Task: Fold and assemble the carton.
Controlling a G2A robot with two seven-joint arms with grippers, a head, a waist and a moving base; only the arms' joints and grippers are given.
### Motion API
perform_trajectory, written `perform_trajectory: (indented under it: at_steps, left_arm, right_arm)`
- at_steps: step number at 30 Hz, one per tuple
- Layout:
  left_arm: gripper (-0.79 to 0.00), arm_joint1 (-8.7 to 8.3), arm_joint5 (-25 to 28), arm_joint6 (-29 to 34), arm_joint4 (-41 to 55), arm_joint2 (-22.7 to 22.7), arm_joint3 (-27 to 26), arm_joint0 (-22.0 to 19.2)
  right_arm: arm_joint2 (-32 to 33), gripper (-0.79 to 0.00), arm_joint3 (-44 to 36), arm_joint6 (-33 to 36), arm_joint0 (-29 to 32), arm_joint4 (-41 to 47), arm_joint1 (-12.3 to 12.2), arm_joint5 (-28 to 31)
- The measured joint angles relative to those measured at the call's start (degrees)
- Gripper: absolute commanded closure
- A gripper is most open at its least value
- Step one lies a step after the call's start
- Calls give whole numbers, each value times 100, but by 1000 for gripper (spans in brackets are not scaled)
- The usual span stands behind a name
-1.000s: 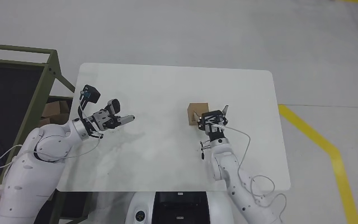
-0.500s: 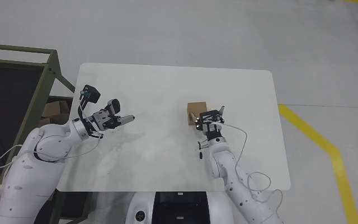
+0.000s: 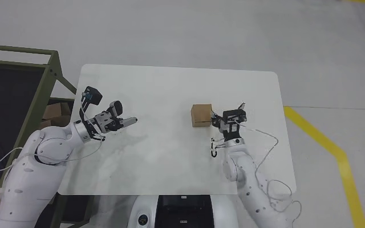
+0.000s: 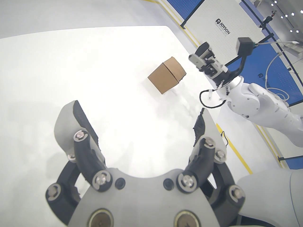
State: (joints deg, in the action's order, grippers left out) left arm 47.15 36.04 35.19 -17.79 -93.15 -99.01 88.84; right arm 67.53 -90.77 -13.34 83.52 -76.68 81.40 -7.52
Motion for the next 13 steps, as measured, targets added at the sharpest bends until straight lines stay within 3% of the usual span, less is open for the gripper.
perform_trajectory:
  at_steps: [9, 13]
  left_arm:
    - [-785, 0, 0, 0, 0, 0, 0, 0]
    - [-784, 0, 0, 0, 0, 0, 0, 0]
  right_arm:
    - [1459, -784, -616, -425, 535, 536, -262, 1532]
    - [1567, -784, -606, -358, 522, 580, -278, 1653]
